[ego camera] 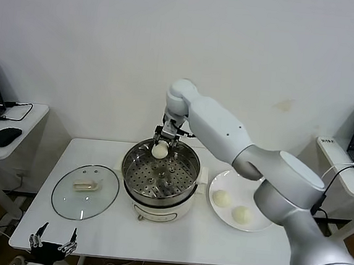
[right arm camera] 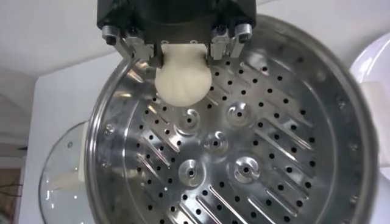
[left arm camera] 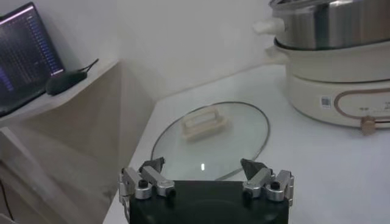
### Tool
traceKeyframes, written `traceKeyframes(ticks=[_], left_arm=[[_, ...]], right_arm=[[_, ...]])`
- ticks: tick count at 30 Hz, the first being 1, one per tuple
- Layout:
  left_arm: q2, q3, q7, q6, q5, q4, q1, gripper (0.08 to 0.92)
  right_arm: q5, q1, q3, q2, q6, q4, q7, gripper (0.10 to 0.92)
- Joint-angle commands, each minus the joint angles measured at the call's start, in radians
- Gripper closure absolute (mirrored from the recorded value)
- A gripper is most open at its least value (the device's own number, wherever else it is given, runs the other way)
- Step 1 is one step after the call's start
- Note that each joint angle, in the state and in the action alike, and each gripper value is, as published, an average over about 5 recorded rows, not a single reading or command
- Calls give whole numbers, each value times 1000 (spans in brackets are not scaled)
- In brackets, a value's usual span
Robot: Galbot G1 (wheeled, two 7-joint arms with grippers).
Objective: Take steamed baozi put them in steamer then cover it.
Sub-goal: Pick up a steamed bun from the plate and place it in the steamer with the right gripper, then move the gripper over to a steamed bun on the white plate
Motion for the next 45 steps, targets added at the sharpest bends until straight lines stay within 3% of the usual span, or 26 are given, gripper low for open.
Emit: traceKeyframes(ticks=[1, 4, 16, 21, 26, 31, 36, 45], left_arm=[[2, 2, -1, 0, -4, 13, -8, 177], [2, 5, 0, 0, -4, 24, -14, 177], [-1, 11, 2, 1, -4, 27, -17, 177], [-3, 12, 2, 1, -4, 26, -13, 177], [-2, 10, 7, 2, -4, 22, -15, 177], [4, 5, 21, 10, -15, 4, -9, 177], [13, 7, 29, 21, -24, -9, -15, 177], [44, 18, 48, 32, -26, -4, -51, 177]], right_arm=[[-104, -51, 36, 18, -1, -29, 56, 566], [-110, -55, 38, 18, -29, -34, 70, 554], [-54, -53, 44, 18, -67, -58, 69, 366], [58, -31, 65, 13, -83, -36, 14, 235], [236, 24, 58, -39, -145, 48, -94, 204], [564, 114, -45, -214, -376, 212, -105, 203], [833, 174, -100, -416, -730, 389, -80, 203], [880, 170, -105, -696, -1100, 523, -135, 203]])
